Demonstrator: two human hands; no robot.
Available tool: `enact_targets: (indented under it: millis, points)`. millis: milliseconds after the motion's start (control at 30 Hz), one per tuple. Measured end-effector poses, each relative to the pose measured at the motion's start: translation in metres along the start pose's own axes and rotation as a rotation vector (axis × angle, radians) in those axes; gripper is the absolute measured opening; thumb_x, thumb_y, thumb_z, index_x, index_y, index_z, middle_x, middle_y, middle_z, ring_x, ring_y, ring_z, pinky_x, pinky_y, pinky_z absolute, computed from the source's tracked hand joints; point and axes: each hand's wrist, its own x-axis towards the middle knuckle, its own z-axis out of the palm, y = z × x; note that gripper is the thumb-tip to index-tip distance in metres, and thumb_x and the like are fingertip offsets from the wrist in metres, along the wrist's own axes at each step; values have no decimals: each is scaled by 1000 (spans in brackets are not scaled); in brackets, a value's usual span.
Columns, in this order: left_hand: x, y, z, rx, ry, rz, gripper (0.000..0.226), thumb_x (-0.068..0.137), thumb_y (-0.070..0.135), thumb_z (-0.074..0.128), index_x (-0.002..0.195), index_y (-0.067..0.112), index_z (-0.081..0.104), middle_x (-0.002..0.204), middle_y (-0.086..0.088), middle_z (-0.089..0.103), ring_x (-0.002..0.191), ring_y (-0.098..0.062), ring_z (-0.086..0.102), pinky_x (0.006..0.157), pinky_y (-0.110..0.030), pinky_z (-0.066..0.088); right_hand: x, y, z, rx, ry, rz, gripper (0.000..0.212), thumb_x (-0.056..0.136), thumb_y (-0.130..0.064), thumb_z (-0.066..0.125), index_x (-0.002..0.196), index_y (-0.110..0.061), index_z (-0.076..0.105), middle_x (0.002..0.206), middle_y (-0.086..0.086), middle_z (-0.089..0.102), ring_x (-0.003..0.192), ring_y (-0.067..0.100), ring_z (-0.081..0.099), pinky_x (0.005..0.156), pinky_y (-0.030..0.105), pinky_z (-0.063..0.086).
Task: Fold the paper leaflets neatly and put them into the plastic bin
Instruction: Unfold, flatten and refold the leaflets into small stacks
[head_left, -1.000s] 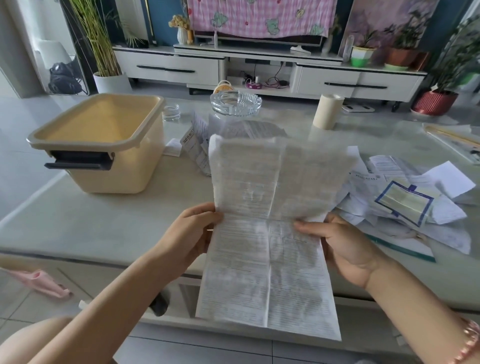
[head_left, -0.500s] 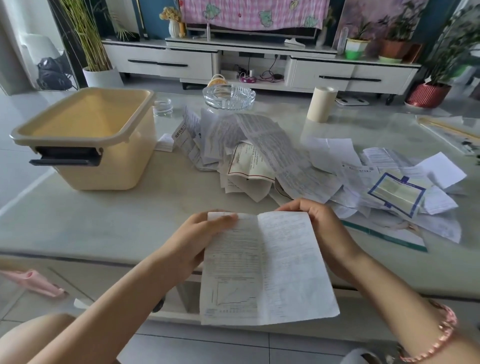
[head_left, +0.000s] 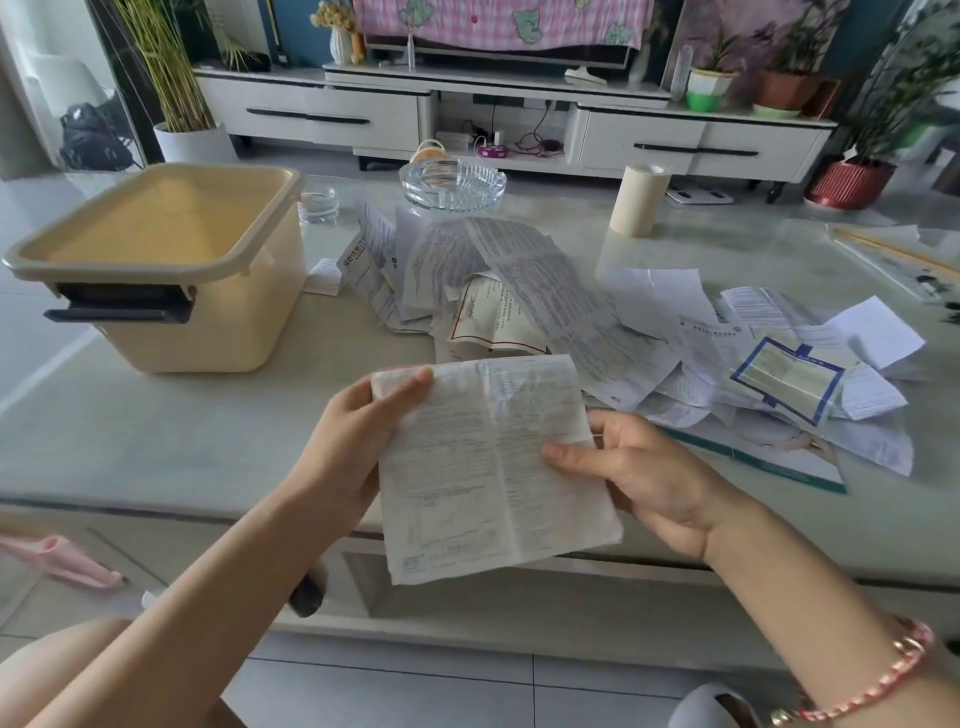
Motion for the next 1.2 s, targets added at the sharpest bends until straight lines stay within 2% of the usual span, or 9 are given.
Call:
enact_targets:
  millis: [133, 300, 500, 600, 700, 867, 1000, 1100, 1200]
  points:
    - [-5, -2, 4, -25, -256, -199, 38, 81, 32, 56, 110, 8, 63, 101, -12, 72, 92, -25, 70, 70, -33, 59, 2, -1, -2, 54, 219, -180, 19, 83, -6, 63, 102, -7, 65, 94, 3, 74, 86, 14, 70, 67, 19, 55]
    - [-7, -13, 4, 91, -285, -209, 38, 70, 20, 64, 104, 2, 63, 93, -8, 73, 84, -20, 71, 63, -30, 58, 1, 1, 2, -12, 283, -310, 17, 86, -2, 60, 98, -14, 63, 92, -6, 74, 89, 8, 69, 71, 15, 53]
    - [-5, -4, -8, 293, -262, -1, 29, 74, 25, 59, 96, 6, 65, 83, -8, 74, 73, -23, 71, 55, -22, 55, -12, -10, 0, 237, 89, -35, 41, 72, -18, 67, 112, -10, 62, 101, 7, 72, 85, 20, 71, 56, 26, 56]
    - [-6, -2, -8, 311, -286, 25, 28, 75, 25, 58, 95, 6, 66, 84, -9, 74, 72, -24, 71, 55, -23, 55, -17, -8, 8, 210, -11, 46, 38, 67, -13, 68, 105, -9, 64, 93, 11, 73, 71, 25, 71, 49, 24, 54]
    - [-4, -3, -4, 174, -236, 23, 34, 77, 30, 55, 96, 3, 65, 87, -11, 73, 76, -23, 71, 58, -25, 57, -14, -3, 16, 180, 99, -14, 36, 64, -9, 71, 99, -7, 65, 88, 9, 74, 62, 21, 69, 47, 20, 52]
    - [-12, -17, 18, -156, -320, 111, 63, 74, 52, 69, 123, 15, 55, 121, -10, 64, 112, -23, 61, 91, -33, 51, -10, 3, 34, 334, 244, -131, 21, 79, -6, 67, 100, -7, 64, 86, 8, 74, 63, 20, 69, 50, 21, 53]
    - [-20, -27, 40, -227, -126, 137, 26, 86, 18, 56, 107, 5, 61, 103, -10, 70, 98, -23, 66, 82, -33, 56, -14, 10, 53, 301, 206, -138, 22, 78, -14, 68, 99, -9, 64, 83, 9, 73, 66, 22, 70, 53, 25, 54]
    - [-12, -17, 31, -173, -23, 127, 15, 89, 10, 51, 98, 10, 63, 90, -1, 73, 86, -16, 69, 75, -31, 58, -12, 4, 42, 218, 259, -172, 43, 61, -33, 72, 97, -11, 62, 89, 4, 73, 79, 18, 69, 65, 28, 55]
    - [-6, -2, 15, -2, -111, 39, 15, 85, 10, 55, 96, 13, 64, 87, 2, 74, 81, -13, 70, 71, -30, 59, -9, -10, 5, 186, 359, -175, 51, 59, -39, 70, 102, -13, 59, 100, 6, 67, 88, 17, 64, 75, 30, 51]
